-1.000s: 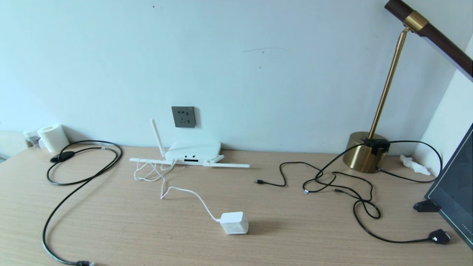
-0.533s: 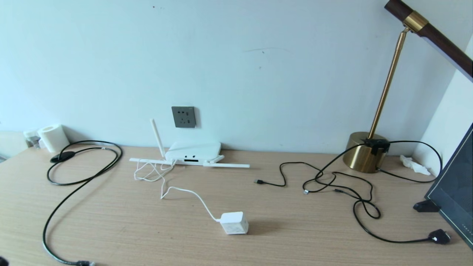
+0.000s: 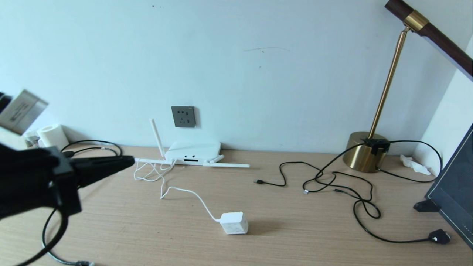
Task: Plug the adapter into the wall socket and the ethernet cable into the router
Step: Pick up plug
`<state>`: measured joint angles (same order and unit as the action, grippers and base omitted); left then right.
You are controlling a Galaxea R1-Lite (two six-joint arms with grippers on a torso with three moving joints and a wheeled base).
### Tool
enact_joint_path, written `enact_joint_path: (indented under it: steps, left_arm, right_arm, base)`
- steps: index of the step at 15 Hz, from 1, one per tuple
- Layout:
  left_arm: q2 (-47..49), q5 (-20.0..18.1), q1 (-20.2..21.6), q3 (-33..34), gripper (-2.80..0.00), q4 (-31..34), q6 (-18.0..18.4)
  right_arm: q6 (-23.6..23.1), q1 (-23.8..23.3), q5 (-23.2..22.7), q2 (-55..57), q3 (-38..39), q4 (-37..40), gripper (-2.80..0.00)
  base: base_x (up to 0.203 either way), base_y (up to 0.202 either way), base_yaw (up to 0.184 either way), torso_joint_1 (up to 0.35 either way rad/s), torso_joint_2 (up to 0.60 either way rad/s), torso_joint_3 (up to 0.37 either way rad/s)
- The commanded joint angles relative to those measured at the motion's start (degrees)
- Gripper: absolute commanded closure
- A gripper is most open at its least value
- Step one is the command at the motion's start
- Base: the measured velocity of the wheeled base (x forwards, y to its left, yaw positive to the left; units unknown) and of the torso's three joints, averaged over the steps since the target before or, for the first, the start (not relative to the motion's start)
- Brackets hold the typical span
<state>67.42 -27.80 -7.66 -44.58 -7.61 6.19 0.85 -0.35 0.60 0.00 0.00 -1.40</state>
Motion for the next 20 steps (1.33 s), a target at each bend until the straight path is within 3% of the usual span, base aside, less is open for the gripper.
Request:
enact_joint_path:
  steps: [1, 2, 7, 9, 11, 13, 20]
  left_arm:
    - [18.74, -4.05, -0.21, -10.55, 0.0, -0.62, 1.82]
    - [23.0, -5.19, -0.33, -14.13, -2.8, -0.59, 3.1]
    - [36.31, -12.24, -2.03, -26.95, -2.8, -0.97, 8.27]
    - [37.88, -15.55, -3.33, -28.23, -2.8, 0.18, 16.77]
    - [37.97, -20.64, -4.44, -24.85, -2.8, 1.92, 26.88]
    - [38.04, -23.39, -5.62, -22.12, -2.8, 2.94, 33.02]
    - [38.34, -24.14, -9.5, -21.79, -2.8, 11.1, 38.57]
  right_arm:
    - [0.03, 0.0, 0.01, 0.0, 0.7, -0.01, 0.0]
    - [0.03, 0.0, 0.01, 0.0, 0.7, -0.01, 0.0]
    - [0.03, 0.0, 0.01, 0.0, 0.7, -0.01, 0.0]
    - [0.03, 0.0, 0.01, 0.0, 0.7, -0.01, 0.0]
    - [0.03, 0.0, 0.01, 0.0, 0.7, -0.01, 0.0]
    - [0.03, 0.0, 0.01, 0.0, 0.7, -0.01, 0.0]
    - [0.03, 0.0, 0.01, 0.0, 0.7, -0.01, 0.0]
  base:
    - [0.0, 0.0, 0.0, 0.0, 0.0, 0.0]
    - [0.0, 0.0, 0.0, 0.0, 0.0, 0.0]
    - [0.0, 0.0, 0.0, 0.0, 0.0, 0.0]
    - [0.0, 0.0, 0.0, 0.0, 0.0, 0.0]
    - [0.0, 0.0, 0.0, 0.0, 0.0, 0.0]
    - [0.0, 0.0, 0.0, 0.0, 0.0, 0.0]
    - [0.0, 0.0, 0.0, 0.0, 0.0, 0.0]
